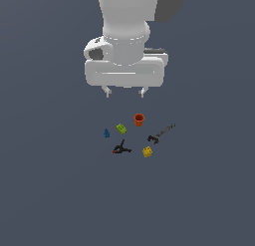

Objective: Pick up a designated object from a clutter of objects.

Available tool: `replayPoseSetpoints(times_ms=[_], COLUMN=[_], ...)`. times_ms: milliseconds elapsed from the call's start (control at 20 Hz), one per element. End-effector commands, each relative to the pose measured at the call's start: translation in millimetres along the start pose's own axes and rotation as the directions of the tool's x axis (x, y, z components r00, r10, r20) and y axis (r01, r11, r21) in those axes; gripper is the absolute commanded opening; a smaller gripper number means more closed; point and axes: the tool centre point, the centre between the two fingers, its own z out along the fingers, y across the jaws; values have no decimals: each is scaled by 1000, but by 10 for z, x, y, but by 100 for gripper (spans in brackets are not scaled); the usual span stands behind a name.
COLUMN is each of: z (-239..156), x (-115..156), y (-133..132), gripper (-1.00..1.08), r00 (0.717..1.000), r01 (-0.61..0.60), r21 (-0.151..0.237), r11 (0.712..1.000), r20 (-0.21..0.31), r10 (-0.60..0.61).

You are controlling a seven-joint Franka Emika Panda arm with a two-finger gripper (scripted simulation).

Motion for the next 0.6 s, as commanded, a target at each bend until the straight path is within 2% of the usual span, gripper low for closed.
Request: replayPoseSetpoints(times_ms=[0, 550], z=[0, 34], x=[0, -52], y=[0, 28], gripper=[100, 100], r00=[1000, 999], r01=[0, 48], r21=[0, -31], r11=[1000, 998], r20=[0, 22], r10=[0, -48])
